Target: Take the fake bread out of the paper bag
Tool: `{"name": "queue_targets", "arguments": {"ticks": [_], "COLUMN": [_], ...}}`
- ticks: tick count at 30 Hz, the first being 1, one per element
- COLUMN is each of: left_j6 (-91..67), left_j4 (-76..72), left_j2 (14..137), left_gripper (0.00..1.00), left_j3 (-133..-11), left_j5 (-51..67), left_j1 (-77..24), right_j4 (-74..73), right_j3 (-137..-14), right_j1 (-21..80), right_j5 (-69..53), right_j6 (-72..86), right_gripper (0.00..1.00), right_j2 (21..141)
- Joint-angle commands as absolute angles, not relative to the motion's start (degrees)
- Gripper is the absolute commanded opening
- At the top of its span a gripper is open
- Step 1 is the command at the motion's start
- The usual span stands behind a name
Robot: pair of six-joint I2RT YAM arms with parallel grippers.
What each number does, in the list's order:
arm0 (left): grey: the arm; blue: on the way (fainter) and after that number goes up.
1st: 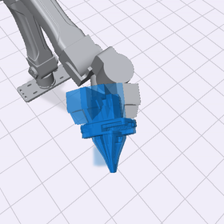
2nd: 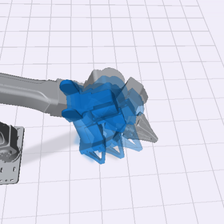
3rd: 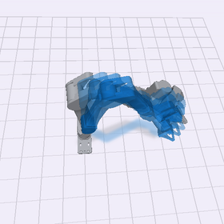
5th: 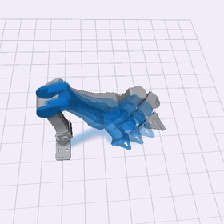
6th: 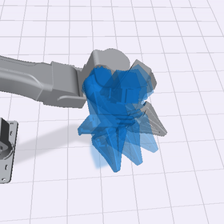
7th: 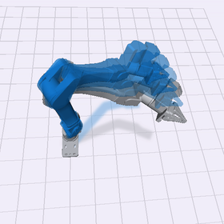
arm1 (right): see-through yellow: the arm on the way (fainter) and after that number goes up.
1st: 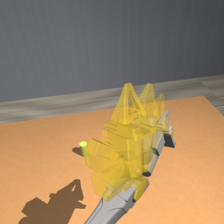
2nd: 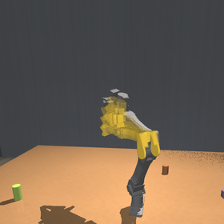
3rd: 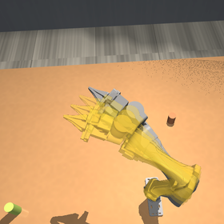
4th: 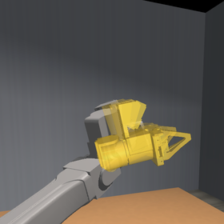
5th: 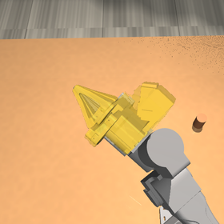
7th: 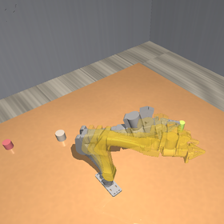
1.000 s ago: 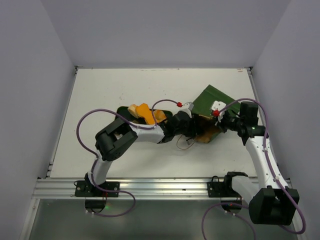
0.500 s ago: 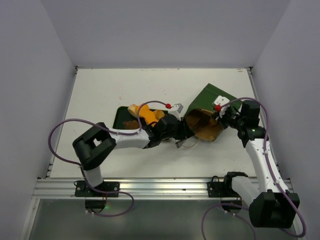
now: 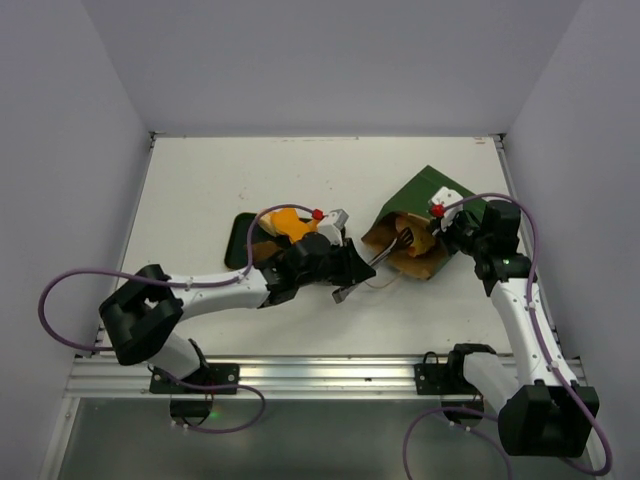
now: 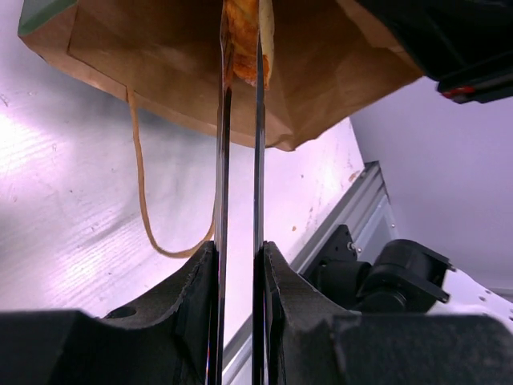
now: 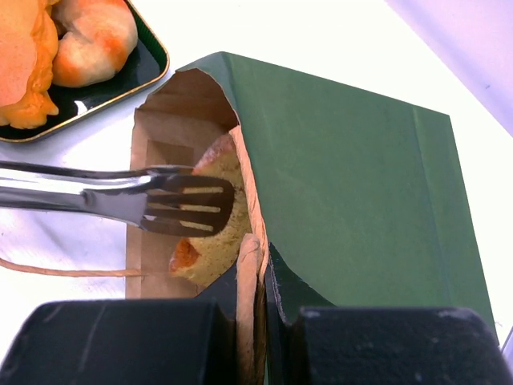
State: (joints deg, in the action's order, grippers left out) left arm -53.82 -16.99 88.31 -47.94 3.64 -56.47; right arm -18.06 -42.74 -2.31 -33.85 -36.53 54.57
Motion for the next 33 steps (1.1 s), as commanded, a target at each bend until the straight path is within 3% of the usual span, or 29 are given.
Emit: {"name": "queue_targets", "arguments": {"ticks": [1,16,27,33], "left_j6": [-53.78,-55.11,-52.91,-51.07], "left_j4": [-17.4,-8.09,19.32,33.73], "left_j2": [82.98,67.33,42.92,37.8], "left_gripper": [0.0,0.0,0.0,0.0], "left_j3": [-45.45,-38.94,-39.02,-44.29], "left_j5": [3.78,5.09,-3.77,-11.58], "left_j1": [-56.87,-56.86,-55.9,-50.9], "right_j4": [-15.29,-14.85,-14.85,-15.03], "right_j3": [-42.45,-42.36,-42.45,-42.45], "right_j1": [-2.29,-2.29,-2.29,-2.29], "right_j5": [-33.31,-32.78,-33.13,-33.4], "right_j6": [-34.89,-34.1,-34.1,-34.1], "right_gripper": [0.0,0.0,0.0,0.0], "right_j2": [53.09,53.09,53.26,53.09]}}
